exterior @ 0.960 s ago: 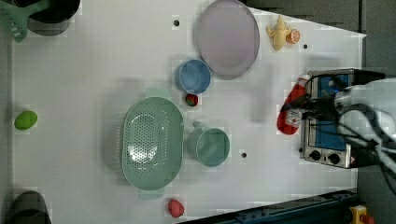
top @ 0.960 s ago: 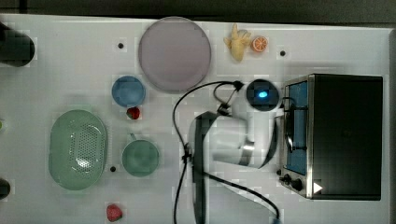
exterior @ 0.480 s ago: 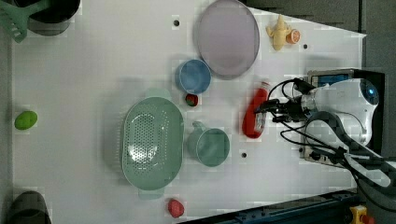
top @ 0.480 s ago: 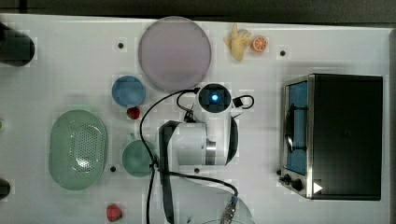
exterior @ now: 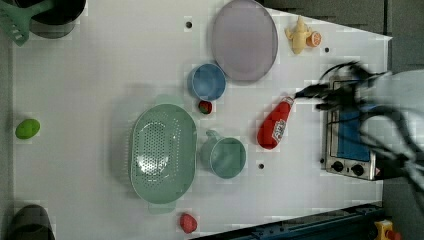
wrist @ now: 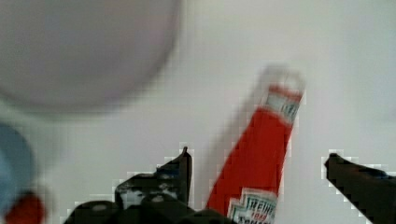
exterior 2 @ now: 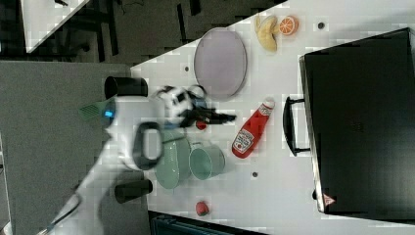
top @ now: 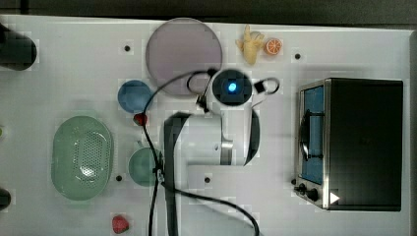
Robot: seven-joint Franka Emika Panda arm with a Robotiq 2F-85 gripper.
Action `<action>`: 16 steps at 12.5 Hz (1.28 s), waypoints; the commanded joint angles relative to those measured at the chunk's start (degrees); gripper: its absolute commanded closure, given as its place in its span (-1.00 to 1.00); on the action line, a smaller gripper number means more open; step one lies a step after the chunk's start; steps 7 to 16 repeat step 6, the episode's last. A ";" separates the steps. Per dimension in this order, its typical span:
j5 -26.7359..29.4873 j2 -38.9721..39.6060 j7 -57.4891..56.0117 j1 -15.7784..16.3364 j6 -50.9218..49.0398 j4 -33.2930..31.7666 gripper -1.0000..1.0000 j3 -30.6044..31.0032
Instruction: Pick ketchup from strainer and place it on the table
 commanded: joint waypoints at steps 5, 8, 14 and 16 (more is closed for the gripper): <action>0.17 -4.45 17.79 -1.52 -26.57 24.80 -1.00 -0.19; 0.17 -4.46 17.78 -1.48 -30.42 27.39 -1.00 -0.01; 0.17 -4.46 17.78 -1.48 -30.42 27.39 -1.00 -0.01; 0.17 -4.46 17.78 -1.48 -30.42 27.39 -1.00 -0.01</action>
